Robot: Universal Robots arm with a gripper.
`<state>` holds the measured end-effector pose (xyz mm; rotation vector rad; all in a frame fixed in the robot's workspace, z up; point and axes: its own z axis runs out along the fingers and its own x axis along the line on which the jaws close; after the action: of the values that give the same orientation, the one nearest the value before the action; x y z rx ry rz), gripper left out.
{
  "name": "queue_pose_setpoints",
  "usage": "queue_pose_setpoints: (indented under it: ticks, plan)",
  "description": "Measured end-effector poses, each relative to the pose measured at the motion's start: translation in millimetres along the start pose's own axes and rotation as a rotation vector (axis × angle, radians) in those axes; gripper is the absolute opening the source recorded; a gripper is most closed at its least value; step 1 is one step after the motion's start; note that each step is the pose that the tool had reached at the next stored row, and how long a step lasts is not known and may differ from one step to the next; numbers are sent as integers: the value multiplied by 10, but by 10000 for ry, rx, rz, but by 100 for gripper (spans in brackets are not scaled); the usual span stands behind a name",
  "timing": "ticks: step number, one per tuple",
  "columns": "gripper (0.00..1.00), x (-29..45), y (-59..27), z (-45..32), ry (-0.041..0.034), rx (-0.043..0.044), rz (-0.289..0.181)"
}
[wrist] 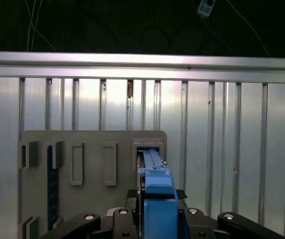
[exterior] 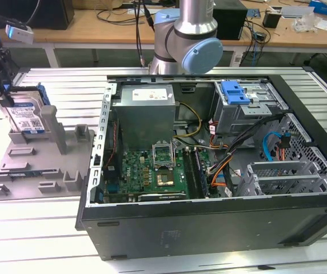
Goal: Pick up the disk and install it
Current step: 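Pick up the disk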
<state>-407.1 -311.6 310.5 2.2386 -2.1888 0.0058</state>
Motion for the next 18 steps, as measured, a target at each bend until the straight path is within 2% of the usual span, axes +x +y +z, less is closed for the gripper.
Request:
queue_pose_setpoints:
  ticks: [5, 11, 18]
  plan:
    - [37, -1, 1, -195, 98, -2, 0]
    - [37, -3, 2, -324, 175, -4, 1]
    - [37, -8, 0, -440, 246, -6, 1]
